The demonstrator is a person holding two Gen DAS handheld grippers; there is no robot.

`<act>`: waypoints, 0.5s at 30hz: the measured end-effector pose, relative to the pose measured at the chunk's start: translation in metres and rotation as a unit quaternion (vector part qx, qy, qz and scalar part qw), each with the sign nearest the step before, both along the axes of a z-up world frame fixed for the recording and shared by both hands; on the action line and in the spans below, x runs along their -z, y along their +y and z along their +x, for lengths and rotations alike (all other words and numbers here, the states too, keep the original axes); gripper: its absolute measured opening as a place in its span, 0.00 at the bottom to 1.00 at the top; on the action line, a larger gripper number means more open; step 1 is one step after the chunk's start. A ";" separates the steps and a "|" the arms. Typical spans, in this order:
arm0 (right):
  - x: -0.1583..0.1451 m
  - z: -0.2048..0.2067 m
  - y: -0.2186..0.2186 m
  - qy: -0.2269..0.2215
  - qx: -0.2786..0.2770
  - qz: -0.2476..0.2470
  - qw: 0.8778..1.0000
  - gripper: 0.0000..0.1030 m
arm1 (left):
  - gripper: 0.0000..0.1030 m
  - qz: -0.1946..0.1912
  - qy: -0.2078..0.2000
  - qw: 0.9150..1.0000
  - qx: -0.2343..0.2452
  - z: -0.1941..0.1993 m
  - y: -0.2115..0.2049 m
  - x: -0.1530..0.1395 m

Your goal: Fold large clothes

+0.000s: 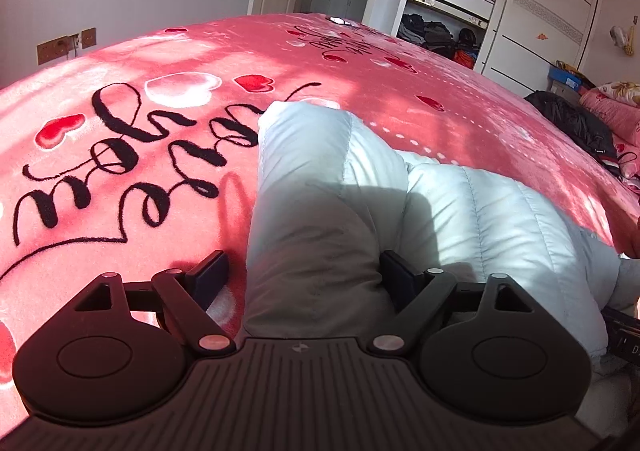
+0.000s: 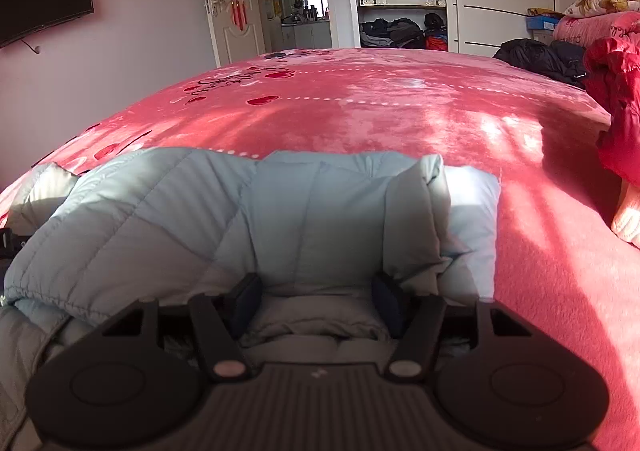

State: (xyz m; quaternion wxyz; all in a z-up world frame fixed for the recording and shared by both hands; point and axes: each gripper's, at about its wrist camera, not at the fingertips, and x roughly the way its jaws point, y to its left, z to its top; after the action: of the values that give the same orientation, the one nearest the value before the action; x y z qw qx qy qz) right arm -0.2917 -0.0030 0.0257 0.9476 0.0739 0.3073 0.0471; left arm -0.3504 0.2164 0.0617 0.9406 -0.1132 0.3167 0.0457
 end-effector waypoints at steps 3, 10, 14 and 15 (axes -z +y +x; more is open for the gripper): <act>-0.016 -0.006 -0.006 0.005 0.013 0.011 1.000 0.78 | 0.92 -0.009 -0.034 0.999 0.000 -0.018 0.001 -0.021; -0.069 -0.055 -0.041 -0.027 0.072 0.072 0.994 0.92 | 0.93 -0.031 -0.059 0.998 0.009 -0.064 0.005 -0.061; -0.086 -0.086 -0.058 -0.028 0.093 0.106 0.990 0.93 | 0.94 -0.026 -0.053 0.998 0.014 -0.087 0.000 -0.077; -0.089 -0.093 -0.060 -0.030 0.094 0.109 0.989 0.93 | 0.94 -0.024 -0.053 0.998 0.014 -0.094 -0.001 -0.080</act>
State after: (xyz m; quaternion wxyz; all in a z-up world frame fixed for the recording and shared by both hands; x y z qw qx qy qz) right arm -0.3846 -0.0625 0.1149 0.9426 0.2043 0.2639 -0.0067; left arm -0.4448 0.2155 0.1415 0.9537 -0.1337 0.2689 0.0183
